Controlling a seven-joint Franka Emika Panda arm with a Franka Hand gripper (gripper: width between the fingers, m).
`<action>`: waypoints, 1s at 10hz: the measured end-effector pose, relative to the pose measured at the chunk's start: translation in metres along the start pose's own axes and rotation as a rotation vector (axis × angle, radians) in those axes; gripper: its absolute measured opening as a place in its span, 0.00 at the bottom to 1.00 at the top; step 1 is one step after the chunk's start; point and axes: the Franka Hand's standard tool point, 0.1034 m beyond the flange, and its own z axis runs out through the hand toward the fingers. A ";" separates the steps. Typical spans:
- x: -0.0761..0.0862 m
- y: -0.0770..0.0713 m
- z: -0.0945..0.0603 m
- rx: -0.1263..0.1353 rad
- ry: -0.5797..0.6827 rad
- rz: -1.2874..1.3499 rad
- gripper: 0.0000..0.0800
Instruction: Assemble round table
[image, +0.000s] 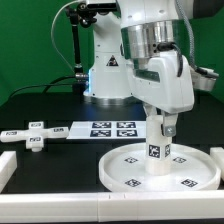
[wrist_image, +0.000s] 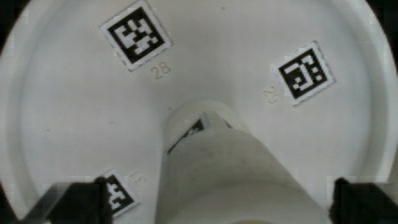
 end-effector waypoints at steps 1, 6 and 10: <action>0.000 -0.004 -0.001 -0.001 0.000 -0.126 0.81; 0.000 -0.003 0.001 -0.003 0.000 -0.491 0.81; 0.004 -0.013 -0.002 -0.042 -0.018 -1.028 0.81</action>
Offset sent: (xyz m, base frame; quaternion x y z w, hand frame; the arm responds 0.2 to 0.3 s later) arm 0.0000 0.0000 0.0000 0.0000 0.0000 -0.1938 0.9810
